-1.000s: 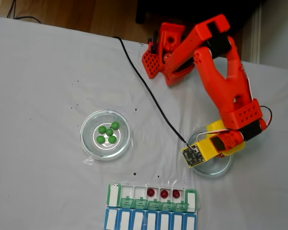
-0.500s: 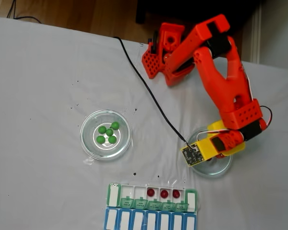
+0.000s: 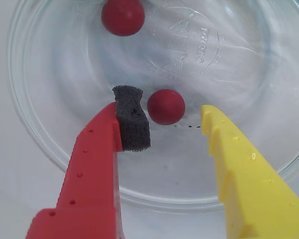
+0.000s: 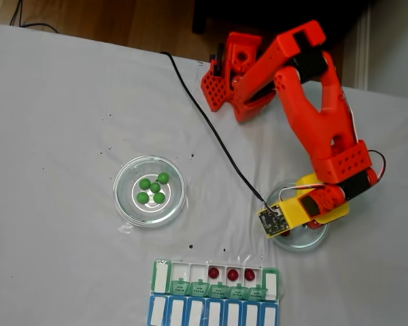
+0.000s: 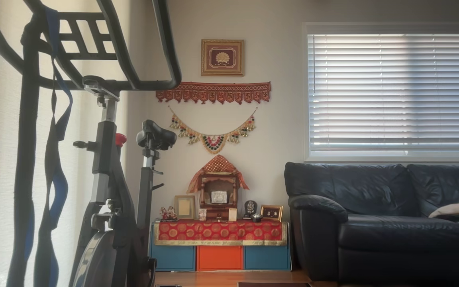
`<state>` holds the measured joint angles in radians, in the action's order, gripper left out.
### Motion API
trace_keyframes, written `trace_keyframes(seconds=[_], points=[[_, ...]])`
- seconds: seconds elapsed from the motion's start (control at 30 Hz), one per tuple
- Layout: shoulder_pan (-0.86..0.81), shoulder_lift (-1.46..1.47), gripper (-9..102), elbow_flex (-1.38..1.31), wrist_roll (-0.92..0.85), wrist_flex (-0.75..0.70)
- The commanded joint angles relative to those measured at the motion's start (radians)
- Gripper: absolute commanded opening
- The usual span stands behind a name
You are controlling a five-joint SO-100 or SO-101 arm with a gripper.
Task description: Sort medicines into box.
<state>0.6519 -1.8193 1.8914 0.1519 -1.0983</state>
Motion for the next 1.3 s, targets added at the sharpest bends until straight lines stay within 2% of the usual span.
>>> trace_keyframes(seconds=[0.0, 1.27], points=[[0.005, -0.058, 20, -0.025, 0.008, 0.018], [0.037, 0.044, 22, -0.023, 0.038, 0.003]])
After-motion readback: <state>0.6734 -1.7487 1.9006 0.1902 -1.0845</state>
